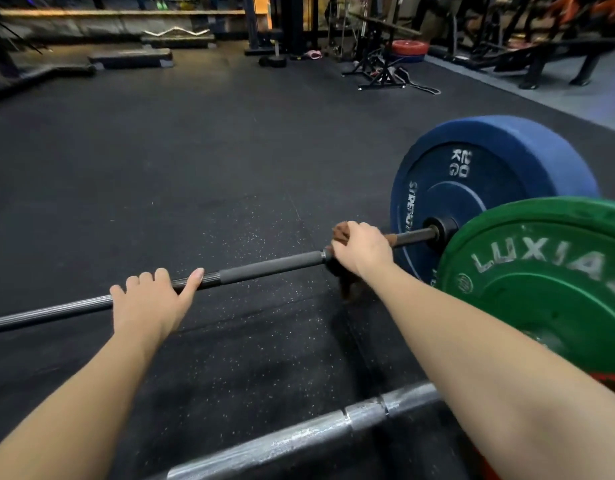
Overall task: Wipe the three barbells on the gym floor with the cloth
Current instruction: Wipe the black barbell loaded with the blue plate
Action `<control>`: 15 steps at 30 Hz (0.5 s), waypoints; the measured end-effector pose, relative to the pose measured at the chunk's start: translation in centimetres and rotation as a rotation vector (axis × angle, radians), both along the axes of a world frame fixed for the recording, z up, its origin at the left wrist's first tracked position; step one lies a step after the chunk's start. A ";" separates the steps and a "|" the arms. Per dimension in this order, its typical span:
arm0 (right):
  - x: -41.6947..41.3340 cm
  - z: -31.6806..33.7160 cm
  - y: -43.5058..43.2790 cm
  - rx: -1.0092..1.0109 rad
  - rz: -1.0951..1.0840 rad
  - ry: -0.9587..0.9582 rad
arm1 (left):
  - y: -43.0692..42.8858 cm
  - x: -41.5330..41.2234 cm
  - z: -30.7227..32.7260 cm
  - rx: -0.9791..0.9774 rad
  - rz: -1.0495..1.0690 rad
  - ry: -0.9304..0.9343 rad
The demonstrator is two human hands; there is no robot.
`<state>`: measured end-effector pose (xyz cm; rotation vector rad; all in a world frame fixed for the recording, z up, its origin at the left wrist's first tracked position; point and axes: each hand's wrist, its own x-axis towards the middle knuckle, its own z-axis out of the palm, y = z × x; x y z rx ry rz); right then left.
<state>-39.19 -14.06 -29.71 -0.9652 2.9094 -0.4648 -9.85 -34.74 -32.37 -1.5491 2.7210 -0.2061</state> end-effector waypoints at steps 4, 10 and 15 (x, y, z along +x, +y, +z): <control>0.5 0.0 0.0 0.044 0.115 0.026 | 0.0 0.0 0.1 0.004 0.001 -0.005; -3.9 0.4 2.9 0.114 0.037 0.051 | 0.1 0.0 -0.3 -0.008 -0.005 0.035; -7.4 0.0 5.8 0.147 -0.111 0.107 | 0.1 0.1 -0.5 -0.011 -0.005 0.049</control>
